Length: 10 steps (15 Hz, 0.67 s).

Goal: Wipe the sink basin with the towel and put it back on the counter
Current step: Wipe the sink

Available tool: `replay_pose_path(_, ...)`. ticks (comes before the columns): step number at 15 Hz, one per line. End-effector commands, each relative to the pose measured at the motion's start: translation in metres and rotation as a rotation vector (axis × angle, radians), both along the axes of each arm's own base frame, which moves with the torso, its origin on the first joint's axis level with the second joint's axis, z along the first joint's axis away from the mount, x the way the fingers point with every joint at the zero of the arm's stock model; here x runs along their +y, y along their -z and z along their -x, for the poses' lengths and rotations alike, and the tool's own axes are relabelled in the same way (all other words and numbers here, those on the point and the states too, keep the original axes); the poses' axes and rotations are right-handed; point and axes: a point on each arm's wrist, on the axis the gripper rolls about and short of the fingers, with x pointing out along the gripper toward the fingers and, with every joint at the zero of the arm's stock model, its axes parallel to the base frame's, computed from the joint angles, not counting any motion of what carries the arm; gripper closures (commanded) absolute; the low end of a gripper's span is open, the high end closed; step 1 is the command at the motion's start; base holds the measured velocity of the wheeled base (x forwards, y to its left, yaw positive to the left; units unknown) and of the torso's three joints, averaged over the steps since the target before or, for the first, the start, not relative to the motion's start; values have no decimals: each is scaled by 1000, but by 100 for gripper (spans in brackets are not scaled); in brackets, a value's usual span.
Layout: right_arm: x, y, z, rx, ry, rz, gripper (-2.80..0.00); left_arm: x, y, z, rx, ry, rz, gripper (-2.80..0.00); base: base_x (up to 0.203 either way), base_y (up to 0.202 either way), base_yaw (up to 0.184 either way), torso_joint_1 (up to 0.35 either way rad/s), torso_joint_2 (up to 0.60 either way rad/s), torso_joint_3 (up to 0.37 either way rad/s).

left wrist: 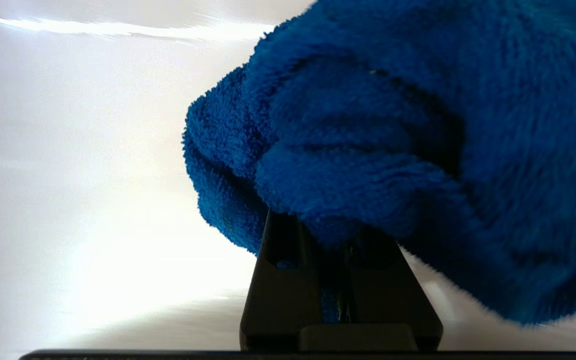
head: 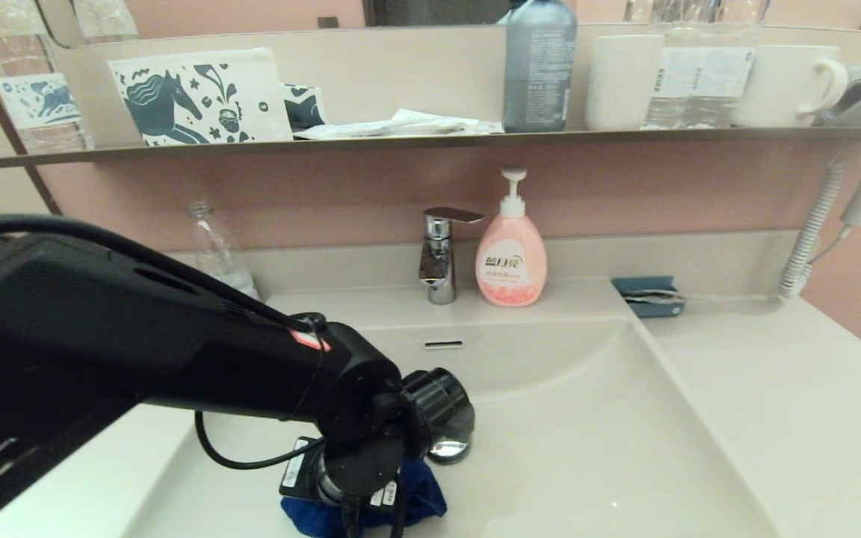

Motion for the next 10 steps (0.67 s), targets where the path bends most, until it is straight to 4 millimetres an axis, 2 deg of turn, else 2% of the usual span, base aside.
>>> replay_pose_path(1, 0, 0, 0, 1, 0, 0, 0, 19, -18, 0, -32, -12, -4, 0, 0, 0, 0, 0, 0, 0)
replay_pose_path(4, 0, 0, 0, 1, 0, 0, 0, 23, -42, 11, -57, 22, 4, 0, 0, 0, 0, 0, 0, 0)
replay_pose_path(6, 0, 0, 0, 1, 0, 0, 0, 29, -58, 21, -32, 49, -54, 0, 0, 0, 0, 0, 0, 0)
replay_pose_path(8, 0, 0, 0, 1, 0, 0, 0, 45, -66, 24, -1, 17, -113, 0, 0, 0, 0, 0, 0, 0)
replay_pose_path(10, 0, 0, 0, 1, 0, 0, 0, 59, -64, 24, 16, -14, -137, 0, 0, 0, 0, 0, 0, 0)
